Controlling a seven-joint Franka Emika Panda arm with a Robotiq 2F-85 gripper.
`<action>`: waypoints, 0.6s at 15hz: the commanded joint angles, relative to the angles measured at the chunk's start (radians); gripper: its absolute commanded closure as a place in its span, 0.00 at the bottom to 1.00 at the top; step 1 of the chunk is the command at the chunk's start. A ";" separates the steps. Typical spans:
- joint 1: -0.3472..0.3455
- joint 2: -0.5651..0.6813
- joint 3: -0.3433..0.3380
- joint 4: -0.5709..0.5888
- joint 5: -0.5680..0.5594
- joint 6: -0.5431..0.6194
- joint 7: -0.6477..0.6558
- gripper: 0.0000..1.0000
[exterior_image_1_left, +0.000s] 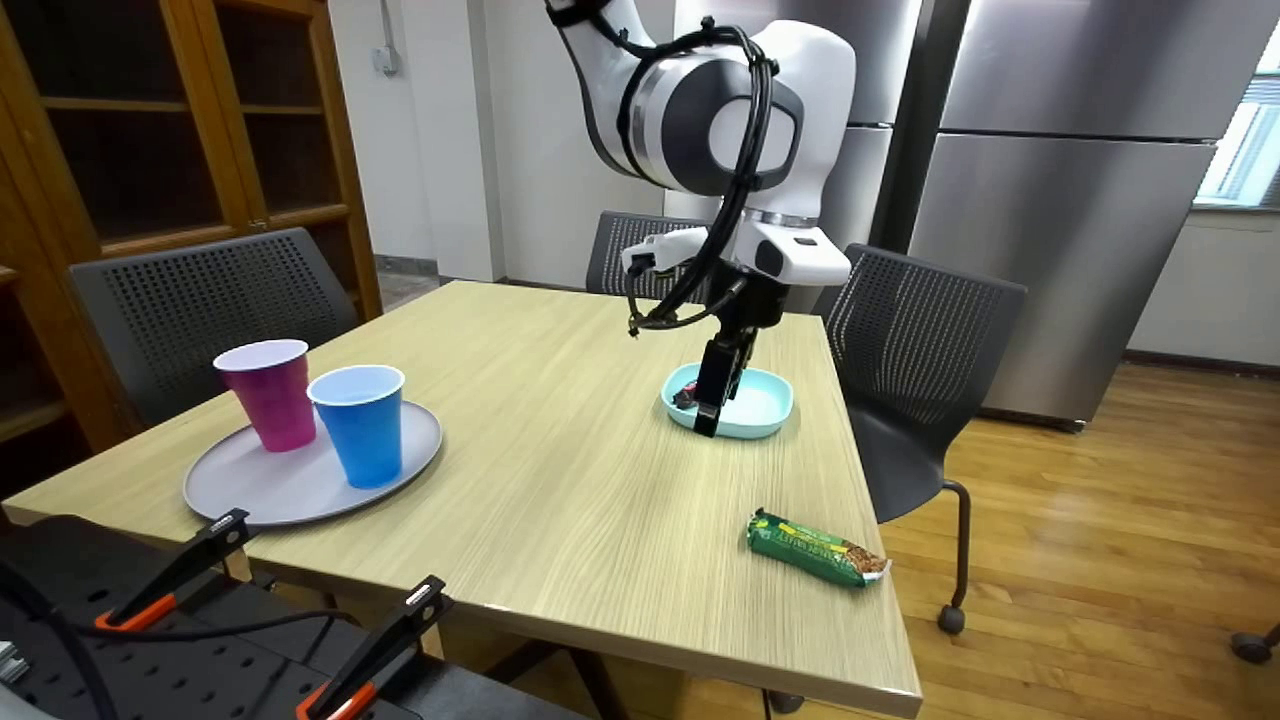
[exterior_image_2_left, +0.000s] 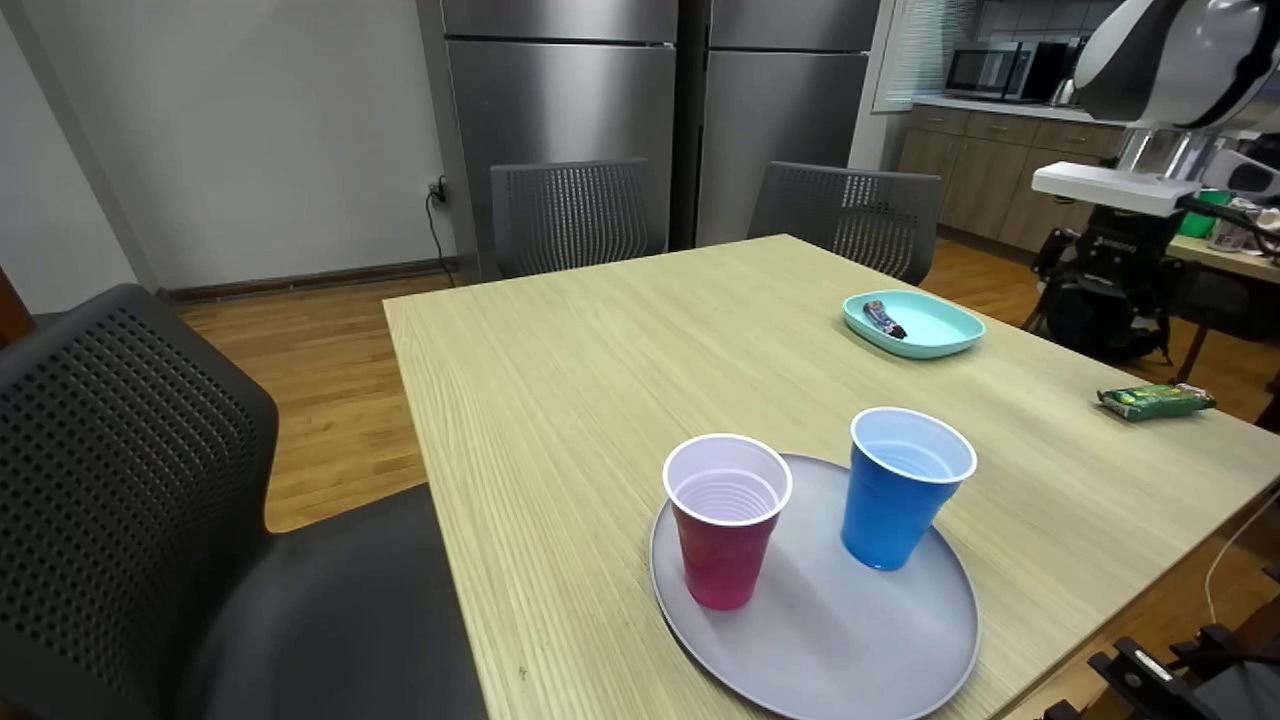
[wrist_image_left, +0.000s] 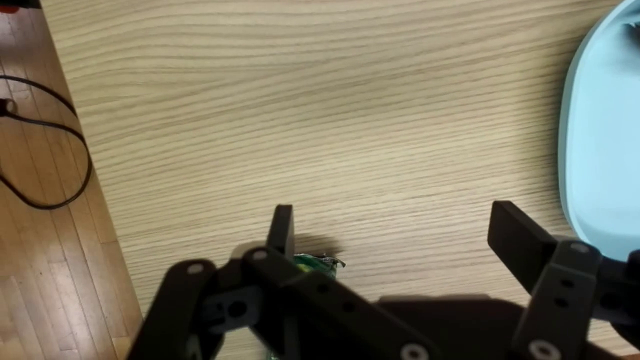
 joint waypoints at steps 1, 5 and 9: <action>-0.011 0.018 -0.009 0.020 -0.004 0.002 0.012 0.00; -0.022 0.044 -0.023 0.025 0.003 0.038 0.021 0.00; -0.026 0.073 -0.048 0.024 -0.006 0.074 0.027 0.00</action>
